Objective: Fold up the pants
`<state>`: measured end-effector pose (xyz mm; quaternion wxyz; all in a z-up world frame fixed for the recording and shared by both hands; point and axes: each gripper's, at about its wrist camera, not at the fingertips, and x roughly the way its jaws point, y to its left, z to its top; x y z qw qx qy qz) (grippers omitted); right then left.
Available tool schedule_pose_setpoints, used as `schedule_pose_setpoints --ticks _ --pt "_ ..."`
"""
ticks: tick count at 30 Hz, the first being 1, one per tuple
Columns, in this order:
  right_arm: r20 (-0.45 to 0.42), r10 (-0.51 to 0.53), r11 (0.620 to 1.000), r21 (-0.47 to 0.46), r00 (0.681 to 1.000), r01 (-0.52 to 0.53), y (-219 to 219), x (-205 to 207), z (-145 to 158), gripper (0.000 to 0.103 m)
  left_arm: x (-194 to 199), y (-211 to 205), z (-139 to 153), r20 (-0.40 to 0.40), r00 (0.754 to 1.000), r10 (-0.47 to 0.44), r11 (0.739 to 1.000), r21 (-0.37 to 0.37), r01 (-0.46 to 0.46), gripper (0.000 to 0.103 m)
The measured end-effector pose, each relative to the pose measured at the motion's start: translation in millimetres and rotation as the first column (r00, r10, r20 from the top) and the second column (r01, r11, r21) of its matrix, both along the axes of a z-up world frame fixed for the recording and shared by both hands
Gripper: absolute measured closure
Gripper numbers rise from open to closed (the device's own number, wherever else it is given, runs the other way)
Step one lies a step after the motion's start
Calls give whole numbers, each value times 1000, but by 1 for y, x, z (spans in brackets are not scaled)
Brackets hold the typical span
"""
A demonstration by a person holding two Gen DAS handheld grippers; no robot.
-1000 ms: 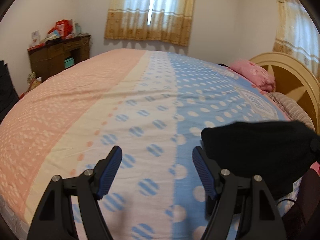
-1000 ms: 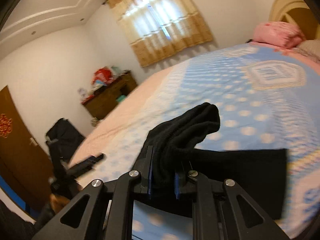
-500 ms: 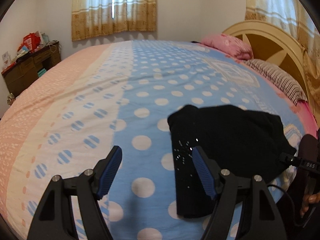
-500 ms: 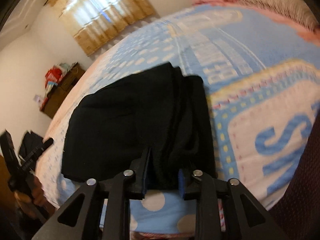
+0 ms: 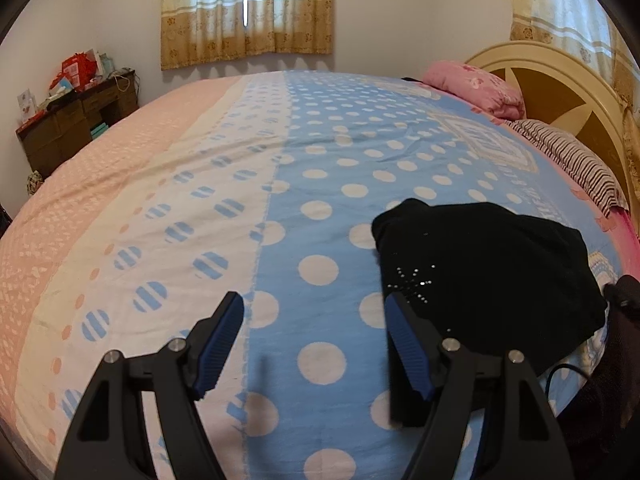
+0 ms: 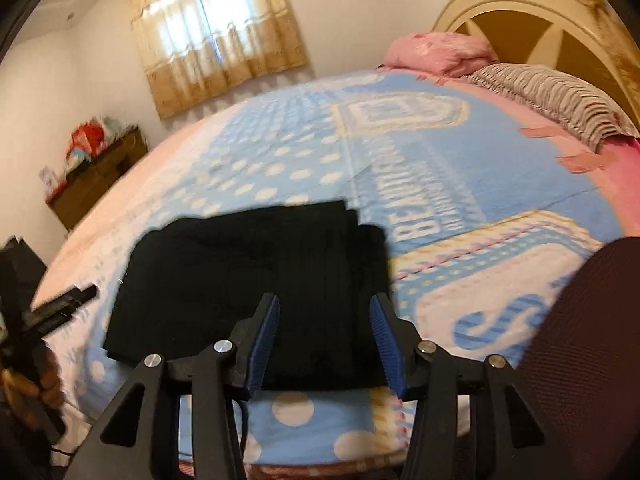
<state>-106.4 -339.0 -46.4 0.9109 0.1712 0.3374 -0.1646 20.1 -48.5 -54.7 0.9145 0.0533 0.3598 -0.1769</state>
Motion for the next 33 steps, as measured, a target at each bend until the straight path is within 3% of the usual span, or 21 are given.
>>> schedule_pose_setpoints --ticks 2,4,8,11,14,15,18,22,24,26,29,31,33 --pt "-90 -10 1000 15 996 11 -2 15 -22 70 1 5 0 4 1000 13 1000 6 -13 25" --pt "-119 -44 997 58 992 52 -11 14 -37 70 5 9 1 5 1000 27 1000 10 -27 25" --pt "-166 -99 995 1 981 100 -7 15 -23 70 15 16 2 -3 998 57 998 -1 -57 25" --pt "-75 -82 995 -64 994 78 4 16 6 68 16 12 4 -4 999 45 999 -21 -45 24" --pt "60 106 993 -59 993 -102 25 38 38 68 17 -3 8 -14 1000 4 998 -57 -5 24" --pt "86 171 985 -28 981 -169 33 50 43 68 16 -8 9 -14 1000 -10 998 -63 9 24" --pt "120 393 914 55 912 -401 64 103 48 68 12 -24 2 -21 1000 0 1000 -19 0 24" --pt "18 564 825 28 825 -564 111 176 21 68 13 -25 -31 -147 986 78 996 50 -71 24" --pt "-46 627 779 57 777 -625 132 209 -4 70 5 -19 -39 -129 987 99 995 24 -96 24" --pt "-158 611 787 19 776 -617 146 236 -29 70 1 -22 -40 -102 990 98 994 52 -94 24" --pt "-185 607 784 -15 773 -620 159 257 -35 69 -3 -23 -40 -95 991 99 994 58 -94 24" --pt "-168 590 802 11 790 -597 155 262 -33 70 -3 -23 -38 -94 992 86 995 64 -80 24" --pt "-78 565 825 57 821 -562 139 249 -21 70 0 -19 -35 -112 992 61 997 54 -56 22"
